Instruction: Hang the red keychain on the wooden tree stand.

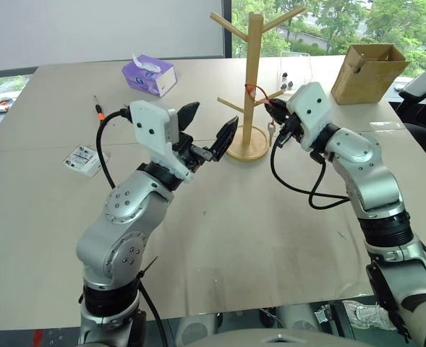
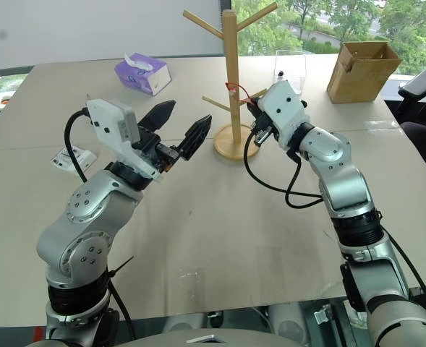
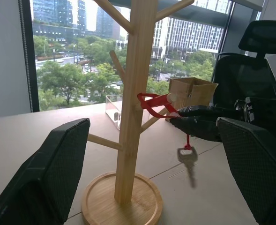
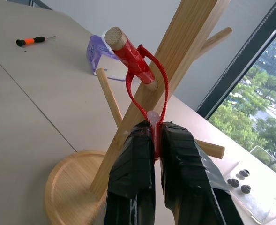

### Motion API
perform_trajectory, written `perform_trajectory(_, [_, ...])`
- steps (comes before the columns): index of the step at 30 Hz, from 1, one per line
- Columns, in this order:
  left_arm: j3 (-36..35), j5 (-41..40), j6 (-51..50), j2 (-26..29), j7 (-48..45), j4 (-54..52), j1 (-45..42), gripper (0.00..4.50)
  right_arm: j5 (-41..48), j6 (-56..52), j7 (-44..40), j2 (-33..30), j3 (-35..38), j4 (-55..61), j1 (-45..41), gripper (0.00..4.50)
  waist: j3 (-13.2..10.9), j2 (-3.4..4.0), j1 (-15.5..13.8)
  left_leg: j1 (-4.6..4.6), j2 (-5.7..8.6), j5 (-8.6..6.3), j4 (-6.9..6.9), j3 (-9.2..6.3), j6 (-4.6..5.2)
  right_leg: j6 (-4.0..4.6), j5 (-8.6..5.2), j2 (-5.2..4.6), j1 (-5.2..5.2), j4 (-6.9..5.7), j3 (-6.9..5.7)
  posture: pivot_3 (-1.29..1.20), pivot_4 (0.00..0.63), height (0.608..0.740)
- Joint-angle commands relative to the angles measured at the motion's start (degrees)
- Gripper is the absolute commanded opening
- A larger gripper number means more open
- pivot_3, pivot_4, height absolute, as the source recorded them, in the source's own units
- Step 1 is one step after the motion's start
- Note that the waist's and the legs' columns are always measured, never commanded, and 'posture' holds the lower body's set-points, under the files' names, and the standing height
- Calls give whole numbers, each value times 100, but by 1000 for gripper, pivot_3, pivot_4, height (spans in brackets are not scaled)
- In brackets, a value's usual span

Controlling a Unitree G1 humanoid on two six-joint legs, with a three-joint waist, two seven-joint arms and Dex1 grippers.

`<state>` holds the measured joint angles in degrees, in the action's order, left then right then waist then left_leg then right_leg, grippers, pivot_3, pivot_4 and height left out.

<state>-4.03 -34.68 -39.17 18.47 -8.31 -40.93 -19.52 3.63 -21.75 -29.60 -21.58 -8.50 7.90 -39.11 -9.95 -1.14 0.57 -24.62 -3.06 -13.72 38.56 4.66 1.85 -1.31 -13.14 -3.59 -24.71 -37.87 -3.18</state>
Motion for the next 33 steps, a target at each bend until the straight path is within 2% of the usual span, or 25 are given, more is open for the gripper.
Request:
perform_trajectory(1, [-79,-100,8,-13,51,-276,-91,4500,77,84,43,41,206,98,-180,855,0,0,0,0,0,0,0,0,0,0,0,0,0,0,0,0,150,740])
perform_trajectory(2, [-82,-110,0,-16,61,-274,-94,4500,94,74,41,51,226,98,-180,1176,0,0,0,0,0,0,0,0,0,0,0,0,0,0,0,0,150,740])
perform_trajectory(8, [-44,-102,-3,-39,106,-263,-91,4500,295,45,69,140,392,185,-76,4039,0,0,0,0,0,0,0,0,0,0,0,0,0,0,0,0,150,740])
perform_trajectory(12, [-11,71,66,-37,137,-154,32,4500,608,-28,216,245,803,286,289,4039,2,-2,-22,0,0,0,0,-1,0,1,0,0,1,0,-1,0,150,740])
perform_trajectory(16, [-70,1064,516,-210,684,660,666,4500,592,456,769,370,1462,-155,1239,4039,11,-6,-58,16,3,-1,-1,4,0,1,0,-2,19,4,1,0,150,740])
perform_trajectory(19, [-170,1589,1185,-436,917,1141,855,4500,796,429,1142,585,1878,-555,1483,4039,6,-8,-46,12,3,-3,-1,14,5,1,1,-2,10,1,6,0,150,740])
perform_trajectory(23, [-107,2332,1902,-610,1174,2092,1052,4500,728,940,1420,616,2258,-1311,1743,4039,7,-7,-37,21,-1,-10,-1,15,19,9,6,6,9,-6,8,0,150,740])
perform_trajectory(28, [-184,2596,2872,-789,1028,2945,1297,4500,737,1586,1350,574,2386,-1881,1893,4039,9,-7,-24,22,-2,-10,-8,26,19,11,6,6,8,0,17,0,150,740])
perform_trajectory(33, [-391,2628,3304,-823,973,3410,1312,4500,779,1823,1290,594,2344,-2064,1970,4039,9,-7,-4,31,-5,-11,-8,28,21,10,6,6,10,-6,20,0,150,740])
